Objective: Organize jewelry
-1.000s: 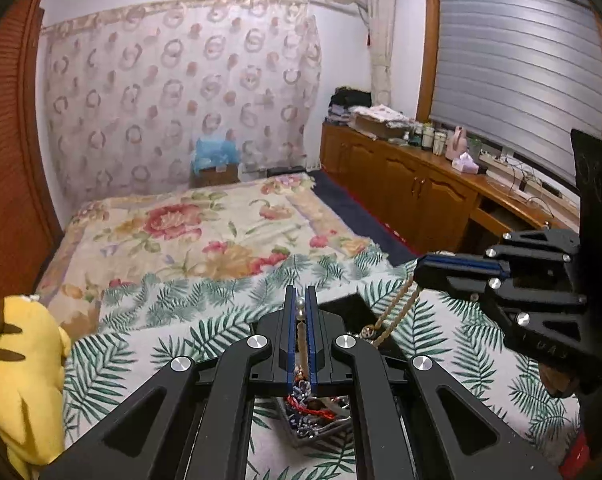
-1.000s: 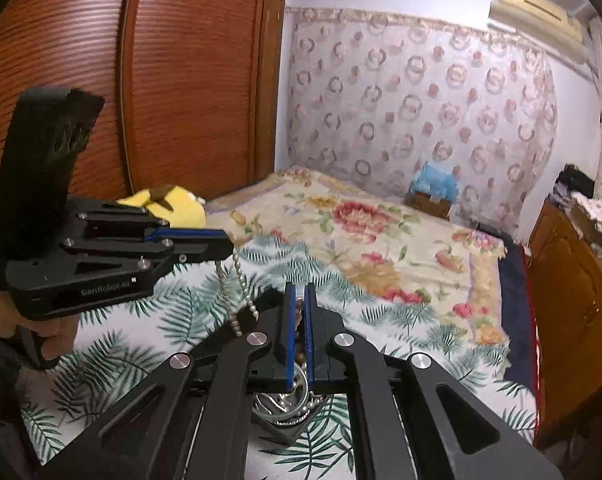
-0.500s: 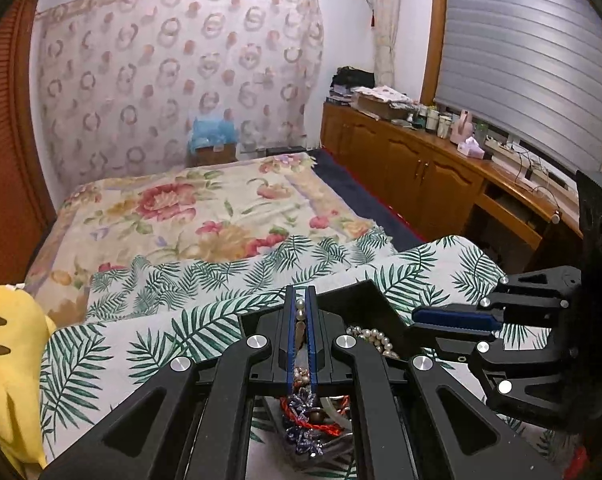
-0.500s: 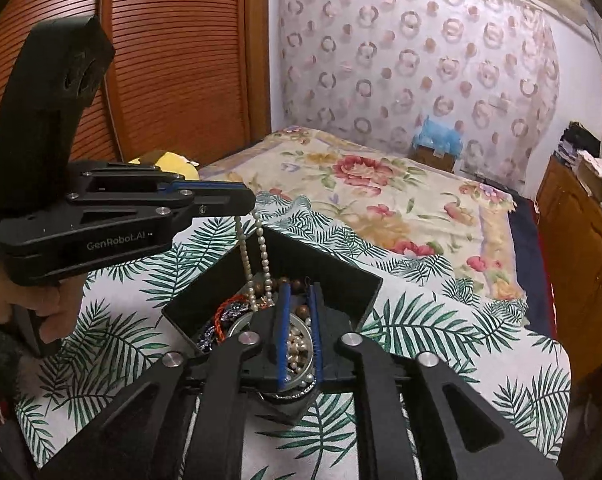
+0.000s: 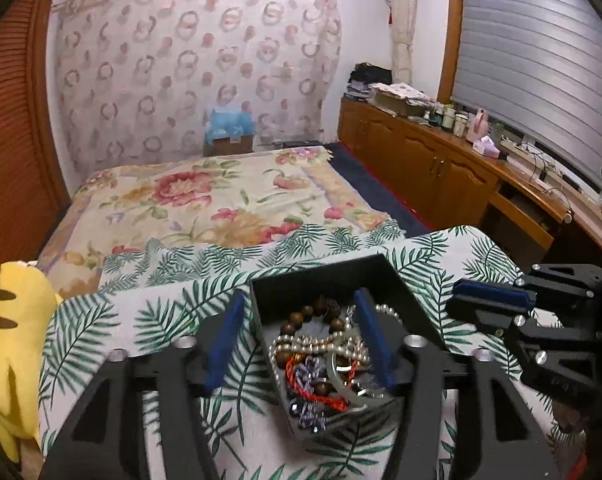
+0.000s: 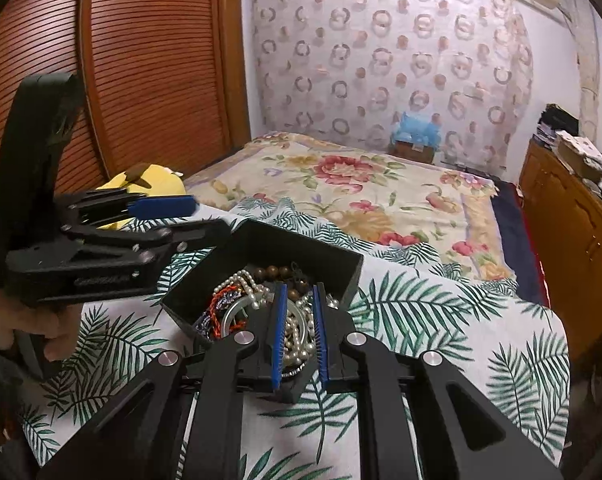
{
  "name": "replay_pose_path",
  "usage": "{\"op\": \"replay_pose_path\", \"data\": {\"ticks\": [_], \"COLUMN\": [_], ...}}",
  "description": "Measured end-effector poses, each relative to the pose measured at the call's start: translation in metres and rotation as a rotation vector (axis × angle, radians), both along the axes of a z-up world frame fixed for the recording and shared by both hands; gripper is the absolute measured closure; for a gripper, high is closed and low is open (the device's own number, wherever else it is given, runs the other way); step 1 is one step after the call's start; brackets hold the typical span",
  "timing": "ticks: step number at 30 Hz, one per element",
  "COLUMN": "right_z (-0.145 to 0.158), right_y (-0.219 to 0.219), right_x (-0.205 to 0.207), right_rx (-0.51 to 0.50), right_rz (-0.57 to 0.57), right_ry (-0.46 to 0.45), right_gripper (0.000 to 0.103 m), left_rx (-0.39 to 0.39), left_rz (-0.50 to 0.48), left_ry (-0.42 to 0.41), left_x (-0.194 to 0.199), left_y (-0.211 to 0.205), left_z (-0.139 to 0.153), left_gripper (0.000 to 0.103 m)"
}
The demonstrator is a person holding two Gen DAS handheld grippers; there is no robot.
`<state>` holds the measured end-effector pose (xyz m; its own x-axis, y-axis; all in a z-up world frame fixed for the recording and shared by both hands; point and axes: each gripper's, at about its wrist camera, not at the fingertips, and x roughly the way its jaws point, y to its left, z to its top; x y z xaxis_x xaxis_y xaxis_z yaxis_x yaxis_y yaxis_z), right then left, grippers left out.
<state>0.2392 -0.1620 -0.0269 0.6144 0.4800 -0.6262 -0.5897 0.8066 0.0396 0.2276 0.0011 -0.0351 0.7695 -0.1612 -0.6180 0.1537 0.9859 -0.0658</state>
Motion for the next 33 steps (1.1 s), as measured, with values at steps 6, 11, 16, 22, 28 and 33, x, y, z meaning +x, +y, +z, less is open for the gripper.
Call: {"op": "replay_pose_path", "data": {"ticks": [6, 11, 16, 22, 28, 33], "right_z": [-0.002, -0.004, -0.005, 0.0, 0.019, 0.038], "right_y": [-0.012, -0.023, -0.031, -0.037, -0.047, -0.051], "right_x": [-0.011, -0.023, -0.037, -0.056, -0.085, -0.11], "right_rx": [0.0, 0.006, 0.009, 0.024, 0.068, 0.096], "right_rz": [-0.09, -0.176, -0.218, -0.251, -0.252, -0.258], "right_ry": [-0.015, -0.033, -0.034, -0.047, -0.089, -0.141], "right_gripper": [0.051, 0.018, 0.002, 0.002, 0.002, 0.002], "left_rx": [0.022, 0.027, 0.019, 0.0, 0.006, 0.02], "left_rz": [0.043, 0.067, 0.089, 0.125, 0.139, 0.149], "left_ry": [-0.027, -0.045, -0.04, -0.06, -0.088, -0.107], "left_x": [-0.027, -0.05, -0.071, -0.099, -0.126, -0.145], "left_y": [0.0, 0.002, 0.003, 0.007, 0.003, -0.002], "left_z": [0.002, 0.007, 0.009, 0.02, 0.037, 0.048], "left_gripper": [0.012, 0.008, 0.008, 0.008, 0.008, 0.008]}}
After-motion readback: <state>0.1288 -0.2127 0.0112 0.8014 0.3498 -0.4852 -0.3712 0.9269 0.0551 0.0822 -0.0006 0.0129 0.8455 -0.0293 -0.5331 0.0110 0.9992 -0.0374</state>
